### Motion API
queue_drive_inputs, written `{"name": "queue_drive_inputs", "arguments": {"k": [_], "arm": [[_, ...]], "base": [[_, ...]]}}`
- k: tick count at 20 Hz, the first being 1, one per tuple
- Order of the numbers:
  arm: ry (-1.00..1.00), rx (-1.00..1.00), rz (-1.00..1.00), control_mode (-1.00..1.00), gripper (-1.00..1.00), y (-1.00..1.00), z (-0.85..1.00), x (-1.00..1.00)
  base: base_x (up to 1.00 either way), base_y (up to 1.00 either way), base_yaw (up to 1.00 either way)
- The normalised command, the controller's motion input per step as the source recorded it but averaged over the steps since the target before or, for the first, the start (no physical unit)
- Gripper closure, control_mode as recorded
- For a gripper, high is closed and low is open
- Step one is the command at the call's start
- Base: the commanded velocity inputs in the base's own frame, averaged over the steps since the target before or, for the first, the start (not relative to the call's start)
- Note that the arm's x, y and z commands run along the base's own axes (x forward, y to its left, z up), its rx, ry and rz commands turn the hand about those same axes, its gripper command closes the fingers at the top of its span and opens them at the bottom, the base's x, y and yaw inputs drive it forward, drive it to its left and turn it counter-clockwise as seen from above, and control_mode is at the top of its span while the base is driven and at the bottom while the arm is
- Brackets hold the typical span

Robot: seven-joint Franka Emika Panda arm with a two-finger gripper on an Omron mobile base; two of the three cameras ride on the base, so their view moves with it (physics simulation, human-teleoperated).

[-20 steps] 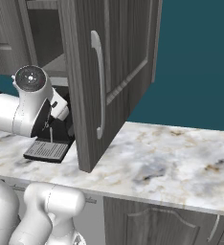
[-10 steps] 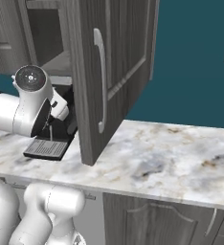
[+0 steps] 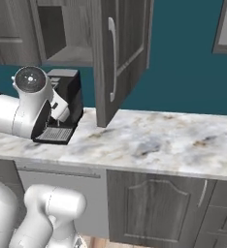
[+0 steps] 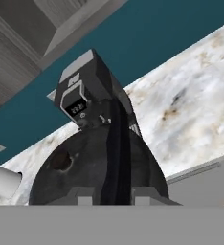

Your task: Open the cabinet, pick the kettle from the cabinet, and place it in the sink.

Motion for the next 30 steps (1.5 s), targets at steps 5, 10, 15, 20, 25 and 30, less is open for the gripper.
{"name": "queue_drive_inputs", "arguments": {"k": [5,10,15,20,25,30], "arm": [[0.00,0.00,0.00,1.00,1.00,0.00,0.00,0.00],[0.00,0.00,0.00,1.00,1.00,0.00,0.00,0.00],[0.00,0.00,0.00,1.00,1.00,0.00,0.00,0.00],[0.00,0.00,0.00,1.00,1.00,0.00,0.00,0.00],[0.00,0.00,0.00,1.00,1.00,0.00,0.00,0.00],[0.00,0.00,0.00,1.00,1.00,0.00,0.00,0.00]], "base": [[-0.63,0.04,-0.01],[-0.70,0.05,0.00],[-0.60,0.03,0.00],[-0.49,0.02,0.00],[-0.37,0.08,0.13],[-0.16,0.11,0.72]]}}
